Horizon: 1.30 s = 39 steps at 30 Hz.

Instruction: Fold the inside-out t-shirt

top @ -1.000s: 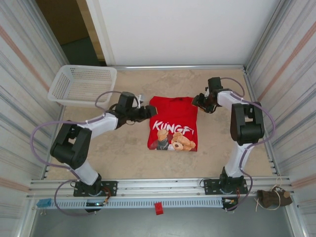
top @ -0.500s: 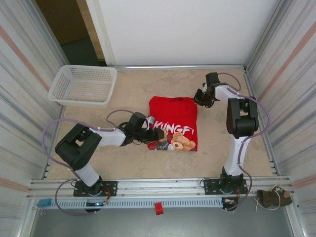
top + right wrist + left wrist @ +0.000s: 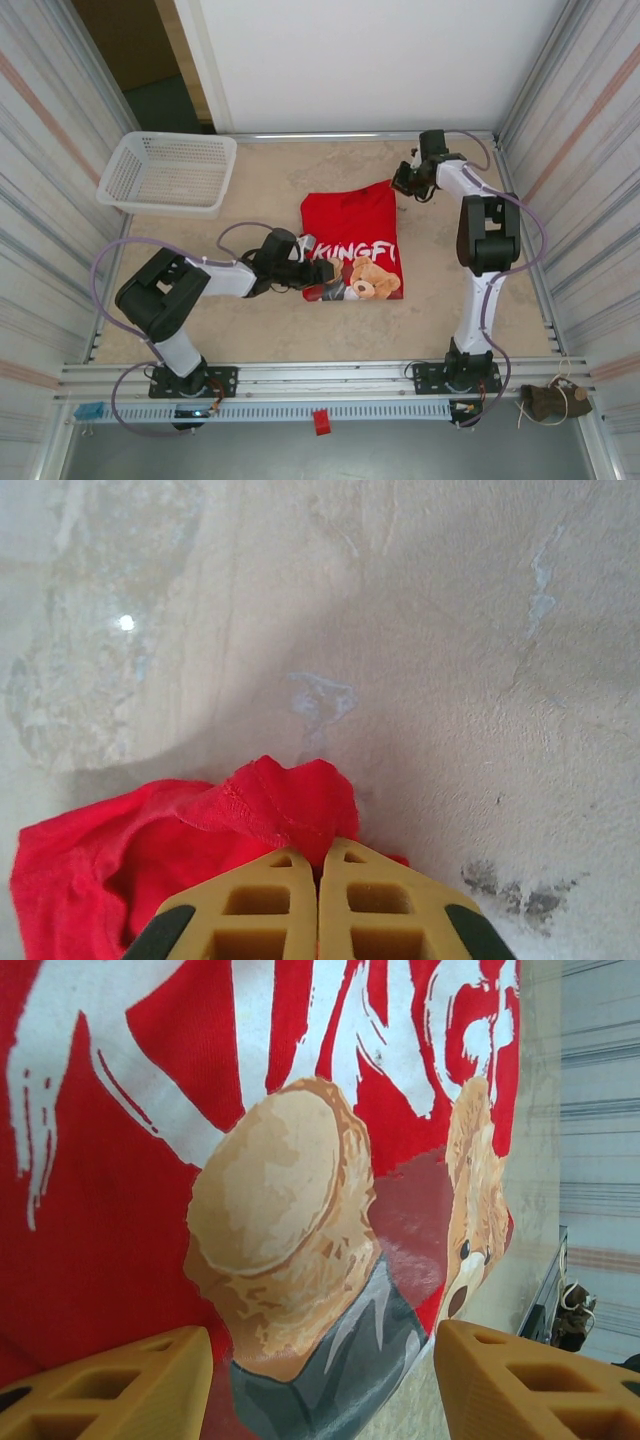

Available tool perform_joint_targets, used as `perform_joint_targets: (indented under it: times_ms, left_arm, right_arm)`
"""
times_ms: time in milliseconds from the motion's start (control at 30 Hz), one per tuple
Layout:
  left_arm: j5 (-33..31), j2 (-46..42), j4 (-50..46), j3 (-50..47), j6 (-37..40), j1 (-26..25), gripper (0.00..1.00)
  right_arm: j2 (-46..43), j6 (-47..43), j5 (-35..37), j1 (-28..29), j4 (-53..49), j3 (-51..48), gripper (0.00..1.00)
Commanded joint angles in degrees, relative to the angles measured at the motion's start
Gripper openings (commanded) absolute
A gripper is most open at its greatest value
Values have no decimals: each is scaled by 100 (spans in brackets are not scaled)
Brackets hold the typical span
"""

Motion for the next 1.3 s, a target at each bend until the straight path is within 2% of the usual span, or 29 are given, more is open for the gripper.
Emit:
perform_joint_targets:
  times_ms: [0, 67, 100, 300, 400, 567, 800, 933, 1033, 1133, 1267]
  left_arm:
    - [-132, 173, -630, -185, 156, -96, 61]
    - [-107, -16, -794, -93, 177, -95, 61]
    - [-123, -180, -931, -9, 219, -91, 61]
    - [-227, -1009, -2213, 1247, 742, 228, 68]
    - [25, -584, -2517, 2157, 1097, 569, 68]
    - [464, 820, -2529, 3274, 1398, 1043, 69]
    - [371, 1890, -2305, 3762, 1525, 1297, 68]
    - [145, 2220, -2284, 3859, 1530, 1398, 68]
    - [172, 2156, -2370, 3989, 1650, 1464, 68]
    - [246, 1641, -2537, 4106, 1817, 1539, 70]
    - [162, 1117, -3276, 4197, 2033, 1764, 74]
  right_arm:
    - [172, 70, -8, -64, -33, 3, 30]
    - [-2, 55, 71, -94, -13, -203, 43]
    - [-165, 63, 104, -127, 22, -347, 46]
    - [-1429, 239, 49, -159, 365, -1203, 47]
    - [-1707, 433, -157, 5, 569, -1523, 46]
    - [-1786, 928, -393, 460, 1029, -2162, 46]
    - [-2439, 1545, -233, 1063, 1838, -3588, 46]
    - [-2527, 1686, -7, 1171, 1996, -4097, 45]
    - [-2562, 1649, -156, 1027, 1971, -4138, 45]
    - [-2929, 1334, -213, 793, 1711, -3858, 47]
    - [-3054, 558, 119, 483, 852, -3048, 64]
